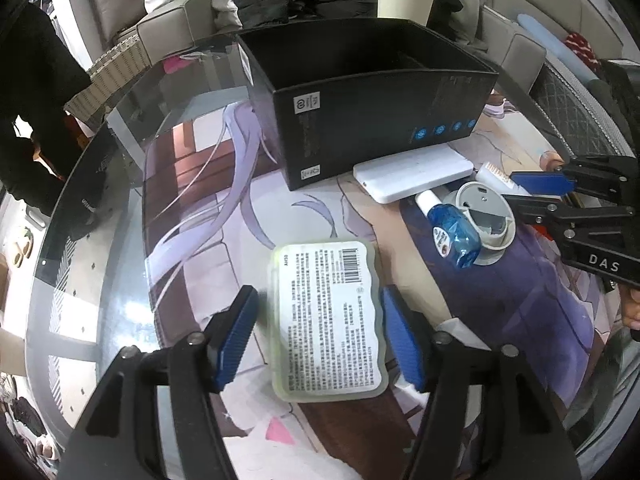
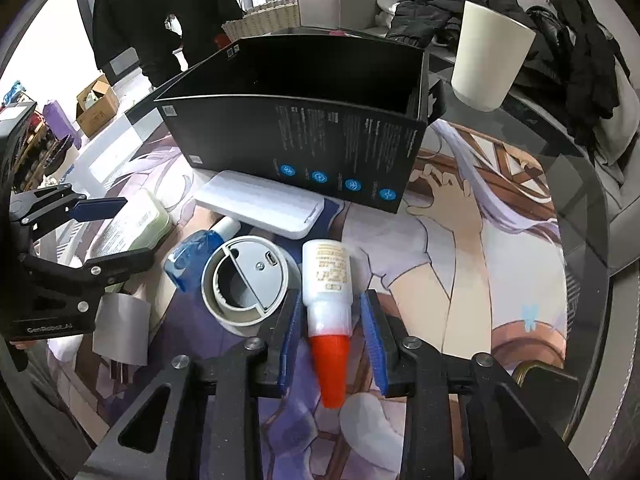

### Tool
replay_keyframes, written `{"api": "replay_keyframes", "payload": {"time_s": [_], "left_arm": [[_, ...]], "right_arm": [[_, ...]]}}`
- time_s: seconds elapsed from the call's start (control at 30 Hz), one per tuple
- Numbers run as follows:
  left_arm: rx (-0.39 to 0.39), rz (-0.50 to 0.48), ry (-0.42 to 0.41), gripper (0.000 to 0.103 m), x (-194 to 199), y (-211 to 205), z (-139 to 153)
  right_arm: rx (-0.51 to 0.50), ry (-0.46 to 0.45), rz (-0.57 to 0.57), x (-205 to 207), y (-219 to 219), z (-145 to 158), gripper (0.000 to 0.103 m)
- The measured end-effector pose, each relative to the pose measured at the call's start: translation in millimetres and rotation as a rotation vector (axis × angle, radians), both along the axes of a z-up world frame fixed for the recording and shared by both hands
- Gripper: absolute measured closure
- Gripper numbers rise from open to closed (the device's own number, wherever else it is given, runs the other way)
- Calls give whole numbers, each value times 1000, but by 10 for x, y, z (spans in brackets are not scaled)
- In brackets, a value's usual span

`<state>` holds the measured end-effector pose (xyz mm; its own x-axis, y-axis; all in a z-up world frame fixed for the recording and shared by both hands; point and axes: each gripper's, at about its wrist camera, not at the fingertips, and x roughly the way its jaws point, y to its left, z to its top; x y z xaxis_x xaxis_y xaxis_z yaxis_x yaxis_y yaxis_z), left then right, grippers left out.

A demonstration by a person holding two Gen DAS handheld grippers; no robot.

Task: Organize rigid objects
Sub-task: 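Lift the green container and glue bottle with both grippers over the black box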

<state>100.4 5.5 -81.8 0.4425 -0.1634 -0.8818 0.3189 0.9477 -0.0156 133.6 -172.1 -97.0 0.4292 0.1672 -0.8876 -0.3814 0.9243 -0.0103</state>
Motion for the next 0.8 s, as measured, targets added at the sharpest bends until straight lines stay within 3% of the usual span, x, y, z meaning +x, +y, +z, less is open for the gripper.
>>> {"api": "replay_keyframes", "payload": {"time_s": [0.13, 0.37, 0.43, 0.7, 0.8], "left_arm": [[-7, 5, 1, 48, 3, 6, 8], [-44, 21, -37, 48, -24, 44, 120], [-48, 16, -81, 48, -60, 32, 213], [-74, -2, -323, 48, -268, 13, 677], [-99, 13, -430, 48, -356, 71, 869]], "right_arm": [[-7, -12, 22, -7, 35, -4, 78], [7, -38, 18, -73, 39, 67, 79], [22, -70, 8, -100, 21, 142, 83], [118, -237, 1, -274, 11, 519, 83], [169, -344, 3, -410, -13, 734, 83]]}}
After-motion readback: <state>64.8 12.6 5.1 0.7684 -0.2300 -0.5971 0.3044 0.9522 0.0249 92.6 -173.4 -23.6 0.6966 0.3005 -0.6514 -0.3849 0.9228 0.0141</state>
